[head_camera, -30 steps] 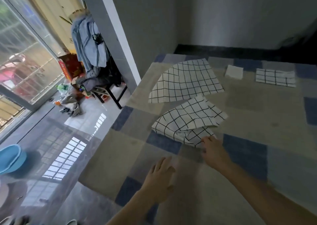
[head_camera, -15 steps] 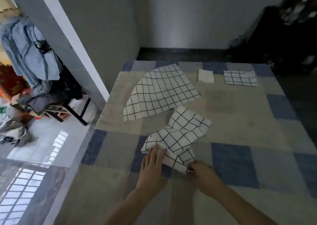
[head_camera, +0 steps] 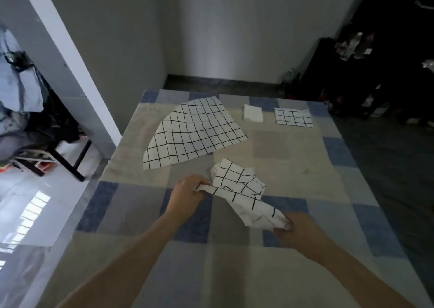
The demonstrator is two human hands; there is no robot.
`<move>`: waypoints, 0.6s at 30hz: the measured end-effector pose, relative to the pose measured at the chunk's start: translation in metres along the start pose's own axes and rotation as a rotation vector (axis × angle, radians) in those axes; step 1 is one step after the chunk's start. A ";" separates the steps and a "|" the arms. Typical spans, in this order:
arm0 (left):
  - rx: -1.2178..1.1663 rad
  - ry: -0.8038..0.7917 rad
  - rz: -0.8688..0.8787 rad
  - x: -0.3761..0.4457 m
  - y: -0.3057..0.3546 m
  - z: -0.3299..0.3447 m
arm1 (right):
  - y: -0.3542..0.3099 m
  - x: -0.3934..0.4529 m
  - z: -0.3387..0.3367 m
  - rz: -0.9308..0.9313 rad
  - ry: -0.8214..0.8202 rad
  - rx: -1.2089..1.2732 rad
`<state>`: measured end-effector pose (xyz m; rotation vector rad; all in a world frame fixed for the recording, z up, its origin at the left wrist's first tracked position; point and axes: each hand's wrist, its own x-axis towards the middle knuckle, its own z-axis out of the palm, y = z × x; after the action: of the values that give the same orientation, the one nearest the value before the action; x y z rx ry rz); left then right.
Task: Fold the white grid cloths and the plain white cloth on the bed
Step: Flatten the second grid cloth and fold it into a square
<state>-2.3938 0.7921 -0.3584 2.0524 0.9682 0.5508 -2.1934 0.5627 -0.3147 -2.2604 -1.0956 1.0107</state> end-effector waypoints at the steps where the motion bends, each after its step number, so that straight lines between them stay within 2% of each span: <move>1: -0.062 -0.038 -0.009 -0.002 0.003 -0.001 | 0.008 0.002 -0.008 -0.012 0.081 -0.052; 4: -0.171 -0.158 0.004 -0.006 0.007 -0.008 | 0.029 0.008 -0.036 -0.050 0.262 -0.275; 6: -0.254 -0.215 -0.046 -0.005 0.017 -0.019 | 0.038 0.008 -0.054 -0.068 0.393 -0.136; 8: -0.355 -0.226 -0.116 -0.002 0.039 -0.033 | 0.036 0.006 -0.073 -0.067 0.464 0.210; 9: -0.450 -0.221 -0.153 0.000 0.051 -0.040 | 0.029 0.003 -0.083 -0.087 0.414 0.464; 10: -0.573 -0.236 -0.225 0.001 0.066 -0.049 | 0.023 0.002 -0.094 -0.100 0.297 0.699; 12: -0.825 -0.309 -0.367 0.002 0.088 -0.069 | 0.014 -0.004 -0.114 -0.114 -0.007 0.928; 14: -0.906 -0.454 -0.399 -0.001 0.105 -0.091 | 0.006 -0.012 -0.131 -0.147 -0.322 0.948; 16: -0.848 -0.635 -0.355 -0.008 0.122 -0.103 | 0.006 -0.020 -0.145 -0.178 -0.581 0.937; 18: -0.835 -0.758 -0.379 -0.014 0.127 -0.106 | 0.011 -0.018 -0.151 -0.199 -0.743 0.884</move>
<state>-2.4150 0.7802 -0.1941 1.1183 0.5002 -0.0615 -2.0798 0.5325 -0.2175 -1.0660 -0.8272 1.8443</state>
